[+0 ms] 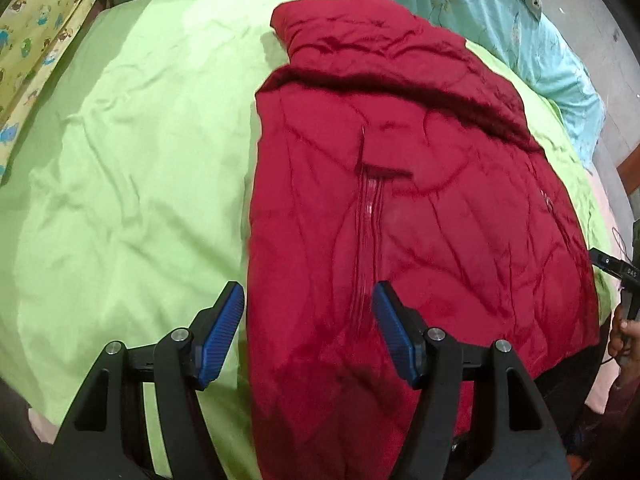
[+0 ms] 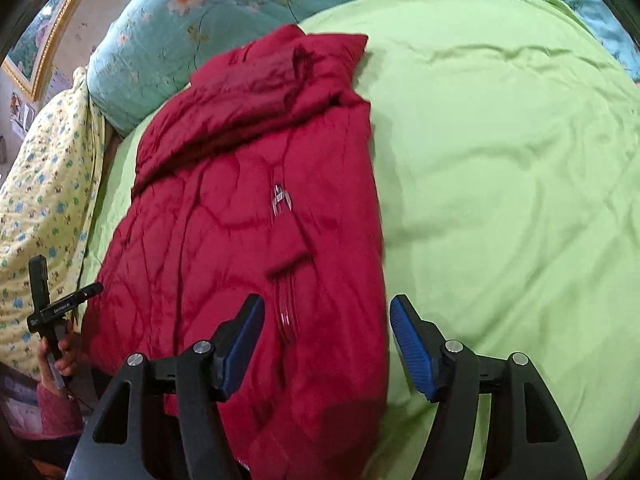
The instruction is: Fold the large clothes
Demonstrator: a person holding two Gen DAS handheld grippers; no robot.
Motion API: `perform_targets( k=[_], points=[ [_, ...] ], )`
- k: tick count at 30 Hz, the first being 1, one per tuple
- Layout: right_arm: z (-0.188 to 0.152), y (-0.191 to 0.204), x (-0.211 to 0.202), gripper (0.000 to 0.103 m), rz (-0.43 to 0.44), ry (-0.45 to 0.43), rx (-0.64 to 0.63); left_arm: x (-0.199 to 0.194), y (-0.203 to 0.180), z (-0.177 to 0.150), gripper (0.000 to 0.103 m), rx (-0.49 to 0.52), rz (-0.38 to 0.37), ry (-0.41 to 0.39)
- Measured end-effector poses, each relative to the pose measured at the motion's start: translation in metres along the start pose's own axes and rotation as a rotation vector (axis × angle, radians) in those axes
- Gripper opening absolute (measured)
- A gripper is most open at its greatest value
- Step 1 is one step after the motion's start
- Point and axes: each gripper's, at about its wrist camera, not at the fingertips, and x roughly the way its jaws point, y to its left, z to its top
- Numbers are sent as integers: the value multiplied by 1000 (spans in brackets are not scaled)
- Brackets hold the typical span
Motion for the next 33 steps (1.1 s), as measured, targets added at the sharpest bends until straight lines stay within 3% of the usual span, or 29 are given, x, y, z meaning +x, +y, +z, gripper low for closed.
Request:
perform_targets(
  k=[9,26,28,30,32,33],
  points=[
    [-30,1,5,67,-2,68,-12,-2,-2,-25,66,18,-14,33],
    [-68,34,13,66,51,163,-163,7,-25,-51,66,64,-92,89],
    [-67,32,14,61,64,159,-154,8,-27,-51,66,69,-95,85],
    [-64,28,12,40,82,148,-135,7,-30,-50,55,82,-106,73],
    [-61,26,9,35,103,135,-118,5,-32,-49,32,90,-119,64],
    [-60,26,7,32,113,126,-113,3,-32,-47,29,87,-127,56]
  ],
)
